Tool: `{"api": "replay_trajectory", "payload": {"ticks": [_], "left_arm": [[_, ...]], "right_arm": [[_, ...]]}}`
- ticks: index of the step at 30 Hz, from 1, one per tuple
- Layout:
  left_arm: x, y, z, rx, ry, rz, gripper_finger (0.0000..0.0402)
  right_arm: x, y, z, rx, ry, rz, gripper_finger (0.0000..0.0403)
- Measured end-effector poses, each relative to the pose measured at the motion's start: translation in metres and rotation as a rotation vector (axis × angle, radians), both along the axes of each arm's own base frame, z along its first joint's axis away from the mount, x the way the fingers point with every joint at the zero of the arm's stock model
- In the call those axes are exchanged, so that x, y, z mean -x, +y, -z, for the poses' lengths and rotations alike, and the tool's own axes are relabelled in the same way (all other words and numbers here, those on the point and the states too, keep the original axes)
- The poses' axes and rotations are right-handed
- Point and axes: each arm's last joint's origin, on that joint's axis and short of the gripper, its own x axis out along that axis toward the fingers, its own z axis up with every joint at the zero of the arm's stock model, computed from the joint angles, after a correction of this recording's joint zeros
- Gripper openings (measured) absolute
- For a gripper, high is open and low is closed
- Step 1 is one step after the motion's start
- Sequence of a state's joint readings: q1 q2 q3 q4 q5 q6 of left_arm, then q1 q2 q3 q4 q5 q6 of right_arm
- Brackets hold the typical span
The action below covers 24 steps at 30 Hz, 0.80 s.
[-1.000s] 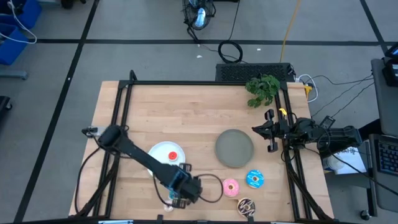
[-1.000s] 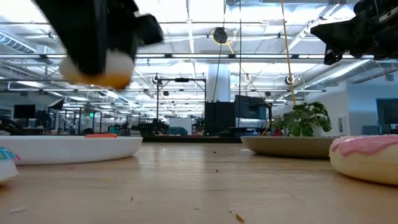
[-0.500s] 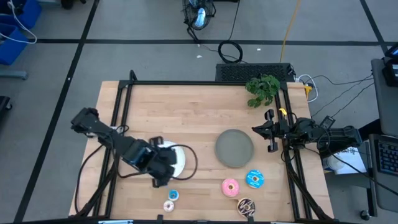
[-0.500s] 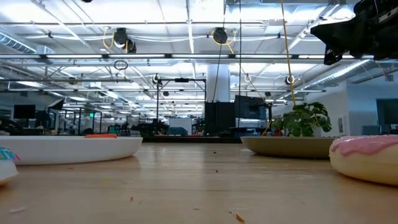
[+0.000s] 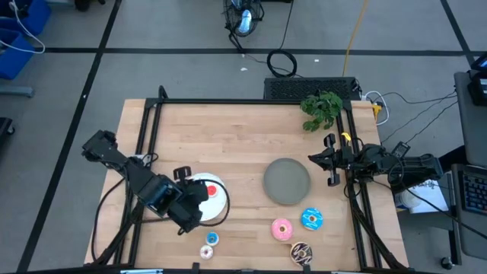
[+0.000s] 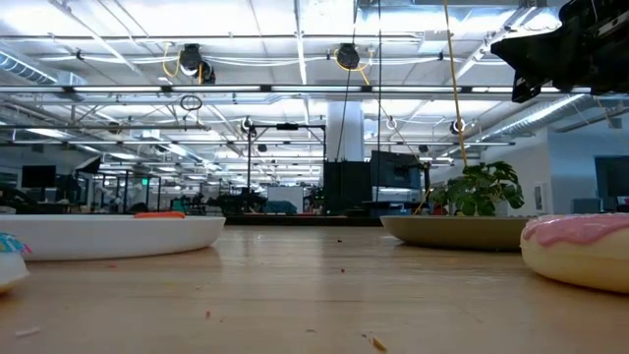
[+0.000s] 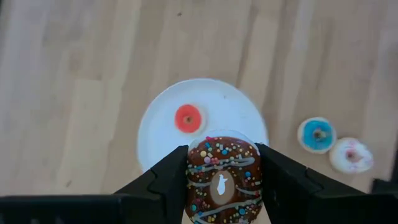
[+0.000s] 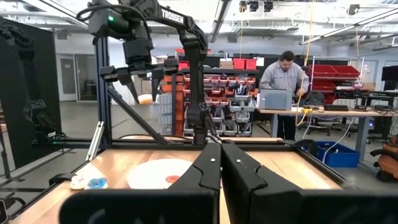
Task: Pick & Place donuts
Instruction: Put the small brown donut on the white plate
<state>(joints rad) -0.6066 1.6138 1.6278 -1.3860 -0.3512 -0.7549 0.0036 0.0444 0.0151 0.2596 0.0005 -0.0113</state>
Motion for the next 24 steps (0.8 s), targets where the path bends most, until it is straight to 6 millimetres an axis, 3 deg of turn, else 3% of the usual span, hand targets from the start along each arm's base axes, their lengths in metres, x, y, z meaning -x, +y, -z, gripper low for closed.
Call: {"api": "replay_trajectory", "payload": {"ticks": [14, 24], "left_arm": [[0.017, 0.045, 0.096, 0.143, 0.049, -0.117, 0.0175], [0.014, 0.052, 0.150, 0.160, 0.056, -0.123, 0.0175]], "right_arm": [[0.000, 0.000, 0.000, 0.000, -0.005, -0.001, 0.0000], [0.000, 0.000, 0.002, -0.017, 0.018, -0.005, 0.0000]]}}
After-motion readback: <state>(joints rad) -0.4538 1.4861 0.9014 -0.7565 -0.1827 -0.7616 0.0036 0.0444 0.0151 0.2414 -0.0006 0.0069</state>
